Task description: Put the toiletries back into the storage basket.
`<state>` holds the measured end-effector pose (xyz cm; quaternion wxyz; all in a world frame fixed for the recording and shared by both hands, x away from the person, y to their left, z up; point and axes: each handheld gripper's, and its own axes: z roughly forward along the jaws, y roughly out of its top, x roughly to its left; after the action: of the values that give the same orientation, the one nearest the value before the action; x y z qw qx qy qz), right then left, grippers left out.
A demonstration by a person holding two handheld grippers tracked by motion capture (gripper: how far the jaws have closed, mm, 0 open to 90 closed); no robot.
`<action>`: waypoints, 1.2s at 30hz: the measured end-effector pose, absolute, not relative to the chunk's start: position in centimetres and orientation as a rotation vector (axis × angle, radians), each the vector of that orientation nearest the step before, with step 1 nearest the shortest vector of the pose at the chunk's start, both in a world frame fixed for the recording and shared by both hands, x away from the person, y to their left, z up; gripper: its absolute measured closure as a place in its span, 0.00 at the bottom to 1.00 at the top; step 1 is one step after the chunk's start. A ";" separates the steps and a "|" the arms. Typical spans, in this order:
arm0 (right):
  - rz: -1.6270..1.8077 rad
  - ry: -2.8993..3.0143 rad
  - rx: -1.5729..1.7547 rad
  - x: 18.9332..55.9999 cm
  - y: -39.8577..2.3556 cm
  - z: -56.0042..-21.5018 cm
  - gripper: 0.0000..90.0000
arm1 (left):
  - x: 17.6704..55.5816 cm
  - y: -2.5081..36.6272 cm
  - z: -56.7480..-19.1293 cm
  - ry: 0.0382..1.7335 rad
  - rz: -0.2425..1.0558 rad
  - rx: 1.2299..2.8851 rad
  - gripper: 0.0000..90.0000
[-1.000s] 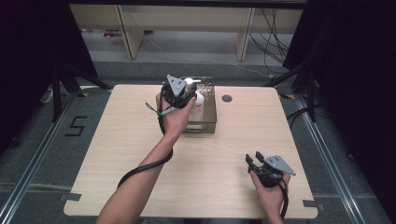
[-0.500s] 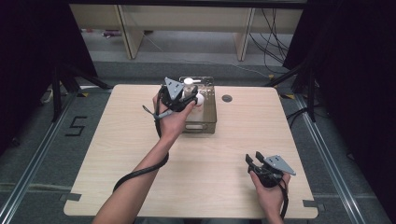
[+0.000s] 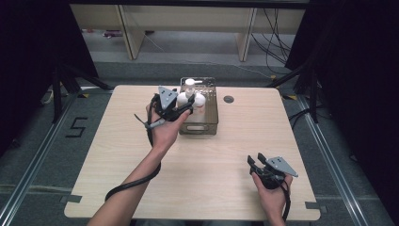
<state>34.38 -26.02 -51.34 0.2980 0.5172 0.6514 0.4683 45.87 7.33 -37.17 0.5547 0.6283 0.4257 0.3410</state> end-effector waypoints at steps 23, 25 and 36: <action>1.235 1.737 1.379 34.3 -26.0 -51.3 0.59 | 40.3 12.5 -40.9 0.949 0.793 1.528 0.37; 1.217 1.740 1.382 34.3 -26.1 -51.2 0.59 | 39.9 13.1 -41.6 0.948 0.788 1.534 0.37; 1.207 1.737 1.386 34.3 -26.0 -51.2 0.59 | 37.9 15.5 -45.7 0.959 0.780 1.549 0.37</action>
<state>34.27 -26.00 -51.24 0.3018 0.5224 0.6550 0.4550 37.91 15.54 -45.69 0.5478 0.6539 0.4049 0.3291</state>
